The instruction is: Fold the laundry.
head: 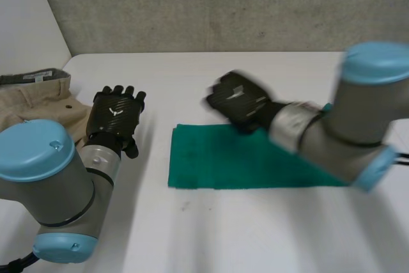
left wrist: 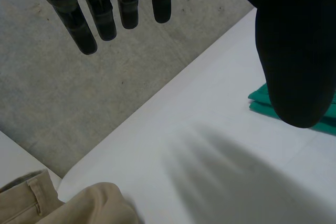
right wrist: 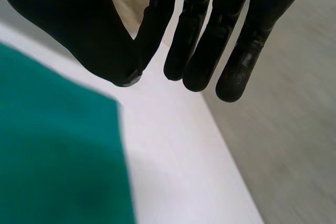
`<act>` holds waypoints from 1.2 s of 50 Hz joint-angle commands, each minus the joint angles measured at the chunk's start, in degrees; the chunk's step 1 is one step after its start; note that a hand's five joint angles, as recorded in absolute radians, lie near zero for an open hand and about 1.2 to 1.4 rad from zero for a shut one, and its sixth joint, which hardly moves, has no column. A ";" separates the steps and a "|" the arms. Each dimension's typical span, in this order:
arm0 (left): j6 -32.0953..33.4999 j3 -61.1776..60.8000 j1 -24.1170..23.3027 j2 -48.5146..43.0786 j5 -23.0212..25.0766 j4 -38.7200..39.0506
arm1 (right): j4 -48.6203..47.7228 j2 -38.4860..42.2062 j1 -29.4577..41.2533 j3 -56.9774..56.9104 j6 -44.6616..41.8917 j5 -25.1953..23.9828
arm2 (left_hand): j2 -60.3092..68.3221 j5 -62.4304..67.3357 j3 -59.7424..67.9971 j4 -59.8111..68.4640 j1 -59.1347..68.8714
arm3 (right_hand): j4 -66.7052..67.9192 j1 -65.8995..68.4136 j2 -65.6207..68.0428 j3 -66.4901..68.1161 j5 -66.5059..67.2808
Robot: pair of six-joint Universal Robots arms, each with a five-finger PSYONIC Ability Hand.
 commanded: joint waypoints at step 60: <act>-0.14 -1.22 -0.29 -0.70 0.36 0.08 | 5.67 19.29 -20.93 -16.92 32.49 23.84 | -1.81 -2.75 -2.14 -1.66 -0.93 | 11.79 22.80 12.45 12.22 12.75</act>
